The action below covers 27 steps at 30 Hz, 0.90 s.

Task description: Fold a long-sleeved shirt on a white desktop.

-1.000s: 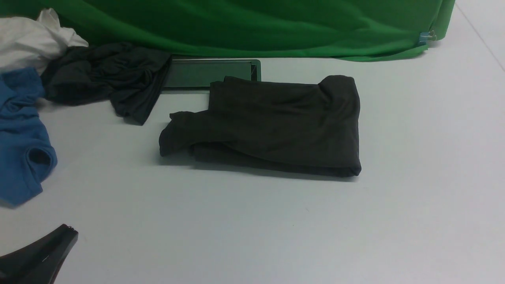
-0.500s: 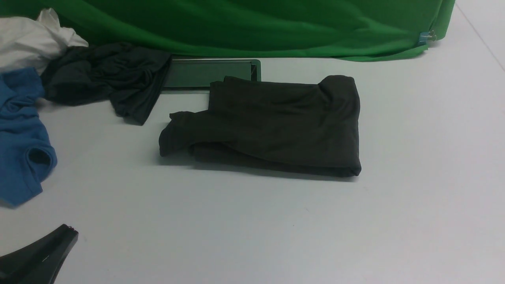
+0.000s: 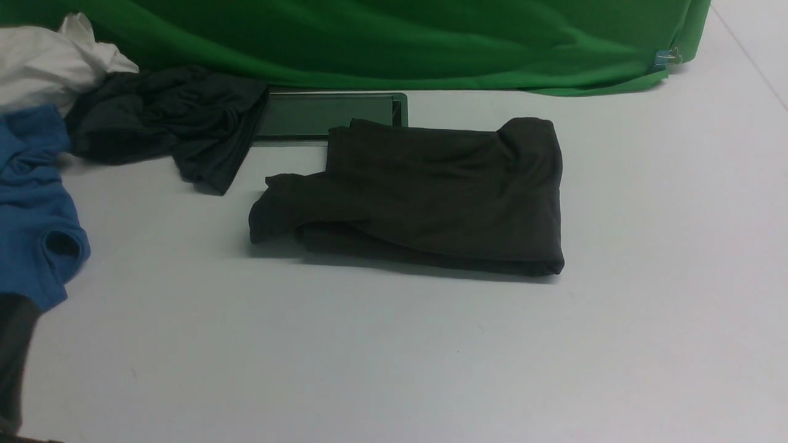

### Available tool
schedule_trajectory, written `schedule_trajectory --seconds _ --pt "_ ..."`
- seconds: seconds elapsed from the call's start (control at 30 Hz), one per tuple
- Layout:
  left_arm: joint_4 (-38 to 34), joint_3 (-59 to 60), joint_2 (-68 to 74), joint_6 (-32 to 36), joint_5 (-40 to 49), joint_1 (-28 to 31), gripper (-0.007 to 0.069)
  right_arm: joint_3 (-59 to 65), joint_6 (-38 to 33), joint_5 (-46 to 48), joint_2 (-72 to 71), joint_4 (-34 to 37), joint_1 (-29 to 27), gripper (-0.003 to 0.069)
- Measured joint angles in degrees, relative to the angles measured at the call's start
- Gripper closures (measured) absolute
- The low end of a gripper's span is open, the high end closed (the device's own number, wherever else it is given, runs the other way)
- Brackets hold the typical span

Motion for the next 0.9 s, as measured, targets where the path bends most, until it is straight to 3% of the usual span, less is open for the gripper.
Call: schedule_trajectory --seconds 0.17,0.27,0.33,0.9 --pt "2.09 2.41 -1.57 -2.72 2.29 7.17 0.0604 0.0 0.0 0.0 0.0 0.0 0.0 0.0545" --pt "3.04 2.53 -2.6 -4.04 14.04 9.58 0.0604 0.0 0.0 0.0 -0.02 0.0 0.0 0.0529" --pt "3.28 2.59 -2.69 -4.9 16.89 9.88 0.0604 0.0 0.0 0.0 -0.07 0.0 0.0 0.0526" --pt "3.76 2.59 -2.79 -5.88 17.59 9.94 0.0604 0.0 0.0 0.0 -0.07 0.0 0.0 0.0508"
